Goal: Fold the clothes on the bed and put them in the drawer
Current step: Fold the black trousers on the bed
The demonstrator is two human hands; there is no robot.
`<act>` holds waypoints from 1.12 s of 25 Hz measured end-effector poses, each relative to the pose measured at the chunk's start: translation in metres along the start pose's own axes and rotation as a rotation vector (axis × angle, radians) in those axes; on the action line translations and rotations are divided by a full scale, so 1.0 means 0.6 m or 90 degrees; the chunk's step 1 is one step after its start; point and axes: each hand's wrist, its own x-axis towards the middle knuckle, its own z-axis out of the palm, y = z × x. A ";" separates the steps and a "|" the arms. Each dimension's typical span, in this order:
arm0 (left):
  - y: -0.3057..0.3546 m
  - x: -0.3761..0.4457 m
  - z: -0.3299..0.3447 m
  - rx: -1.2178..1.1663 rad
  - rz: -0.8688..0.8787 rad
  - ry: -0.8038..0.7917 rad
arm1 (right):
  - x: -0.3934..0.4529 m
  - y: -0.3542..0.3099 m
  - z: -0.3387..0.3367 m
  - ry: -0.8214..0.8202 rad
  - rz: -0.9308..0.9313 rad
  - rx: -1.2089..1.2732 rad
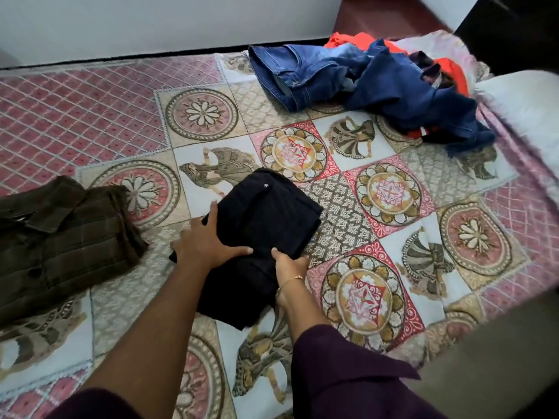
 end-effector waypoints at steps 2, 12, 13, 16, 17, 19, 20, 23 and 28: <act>-0.003 0.007 -0.007 -0.016 0.010 -0.003 | 0.003 0.001 0.002 -0.004 0.006 0.037; -0.153 -0.126 -0.041 0.228 0.206 0.054 | -0.183 0.185 0.042 0.081 0.014 0.148; -0.183 -0.145 -0.048 0.249 0.225 0.053 | -0.215 0.212 0.058 0.080 0.027 0.169; -0.278 -0.200 -0.061 0.269 0.226 0.041 | -0.297 0.274 0.099 0.066 0.030 0.203; -0.304 -0.211 -0.061 0.268 0.216 0.035 | -0.317 0.290 0.110 0.058 0.033 0.207; -0.360 -0.228 -0.066 0.271 0.199 0.034 | -0.353 0.325 0.140 0.015 0.055 0.197; -0.386 -0.233 -0.069 0.279 0.195 0.038 | -0.367 0.343 0.158 -0.026 0.063 0.205; -0.443 -0.232 -0.064 0.315 0.184 0.066 | -0.347 0.415 0.214 -0.080 0.054 0.189; -0.475 -0.202 -0.025 0.341 0.337 0.154 | -0.401 0.375 0.229 0.127 -0.059 -0.180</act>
